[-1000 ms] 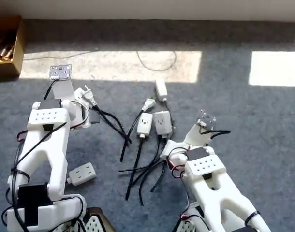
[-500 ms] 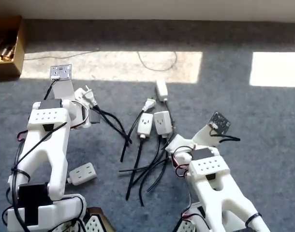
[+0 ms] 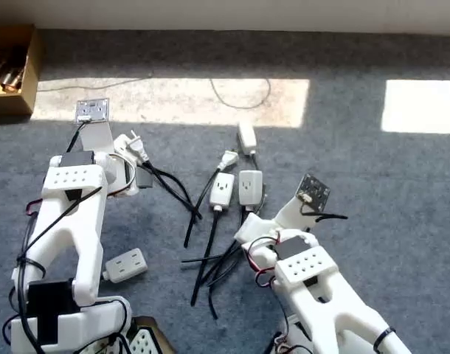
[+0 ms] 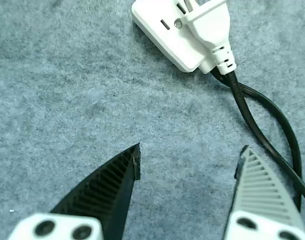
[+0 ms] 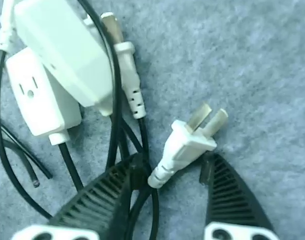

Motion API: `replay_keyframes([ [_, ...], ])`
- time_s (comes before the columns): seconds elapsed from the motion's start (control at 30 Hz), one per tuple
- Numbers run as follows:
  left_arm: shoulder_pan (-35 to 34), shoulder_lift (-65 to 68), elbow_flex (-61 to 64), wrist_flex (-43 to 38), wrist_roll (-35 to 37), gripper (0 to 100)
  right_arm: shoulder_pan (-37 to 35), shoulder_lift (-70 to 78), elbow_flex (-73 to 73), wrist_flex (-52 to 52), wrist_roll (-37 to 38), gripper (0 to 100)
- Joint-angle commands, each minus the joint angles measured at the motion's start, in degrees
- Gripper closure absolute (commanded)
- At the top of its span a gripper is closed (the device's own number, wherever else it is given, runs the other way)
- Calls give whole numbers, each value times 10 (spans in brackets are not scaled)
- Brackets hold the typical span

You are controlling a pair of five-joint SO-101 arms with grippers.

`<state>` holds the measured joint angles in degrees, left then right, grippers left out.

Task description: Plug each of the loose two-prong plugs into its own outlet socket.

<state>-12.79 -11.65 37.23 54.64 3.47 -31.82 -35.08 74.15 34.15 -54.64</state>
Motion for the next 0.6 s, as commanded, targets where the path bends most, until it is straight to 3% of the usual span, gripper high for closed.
replay_keyframes([
  [0.0,0,-20,-2,-7,3,691,-21,7,12,-8,-13,887],
  [0.07,0,-20,-2,-7,3,691,-20,7,10,-8,-13,969],
  [0.23,0,-20,5,-8,3,691,-16,7,13,-8,-12,996],
  [0.4,0,-20,6,-8,3,691,41,1,10,-8,7,992],
  [0.47,0,-20,7,-15,3,691,77,1,9,-8,130,992],
  [0.57,0,-19,8,-19,3,691,135,0,-7,22,440,991],
])
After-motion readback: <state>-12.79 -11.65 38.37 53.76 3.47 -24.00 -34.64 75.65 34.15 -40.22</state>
